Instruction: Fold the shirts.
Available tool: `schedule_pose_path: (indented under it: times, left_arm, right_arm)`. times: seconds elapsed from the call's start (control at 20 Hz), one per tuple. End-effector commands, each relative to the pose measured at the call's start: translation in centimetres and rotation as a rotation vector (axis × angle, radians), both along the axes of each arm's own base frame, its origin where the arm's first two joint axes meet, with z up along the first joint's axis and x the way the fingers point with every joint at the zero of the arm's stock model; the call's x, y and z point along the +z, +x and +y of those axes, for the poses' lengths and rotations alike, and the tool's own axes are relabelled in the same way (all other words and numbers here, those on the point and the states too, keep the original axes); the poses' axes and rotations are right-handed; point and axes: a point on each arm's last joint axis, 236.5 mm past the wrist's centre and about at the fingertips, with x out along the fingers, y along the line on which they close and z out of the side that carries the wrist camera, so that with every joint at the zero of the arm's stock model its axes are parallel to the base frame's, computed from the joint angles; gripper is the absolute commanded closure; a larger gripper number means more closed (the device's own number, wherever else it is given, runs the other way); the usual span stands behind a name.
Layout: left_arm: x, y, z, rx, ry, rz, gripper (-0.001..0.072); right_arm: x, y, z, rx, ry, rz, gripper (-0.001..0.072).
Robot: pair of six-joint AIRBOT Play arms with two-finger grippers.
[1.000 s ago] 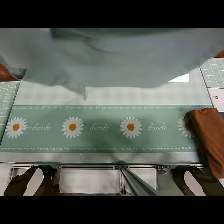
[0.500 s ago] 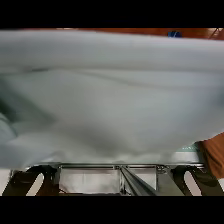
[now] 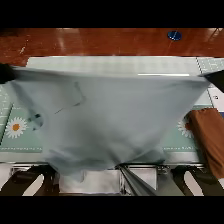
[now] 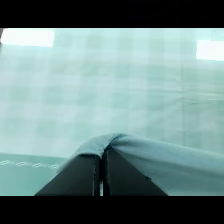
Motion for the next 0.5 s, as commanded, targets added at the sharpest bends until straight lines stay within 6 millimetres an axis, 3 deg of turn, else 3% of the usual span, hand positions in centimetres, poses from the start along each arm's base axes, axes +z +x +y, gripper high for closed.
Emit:
schedule_pose_path:
  times: [0.0, 0.25, 0.35, 0.45]
  left_arm:
    - [-8.6, 7.5, -2.5, -0.013, -0.079, 0.093, 0.0686]
    - [-14.5, 17.8, -3.3, -0.002, -0.086, 0.170, 0.0686]
    - [-16.0, 20.9, -3.7, 0.009, -0.122, 0.200, 0.0686]
    - [-17.3, 22.8, -4.5, 0.012, -0.176, 0.230, 0.0686]
  right_arm:
    - [-6.8, 7.0, -1.4, -0.044, 0.060, 0.080, 0.0688]
    - [-15.3, 17.2, -3.2, -0.106, 0.145, 0.171, 0.0688]
    - [-18.6, 20.3, -3.7, -0.111, 0.163, 0.229, 0.0688]
    - [-20.9, 22.7, -3.7, -0.128, 0.214, 0.277, 0.0688]
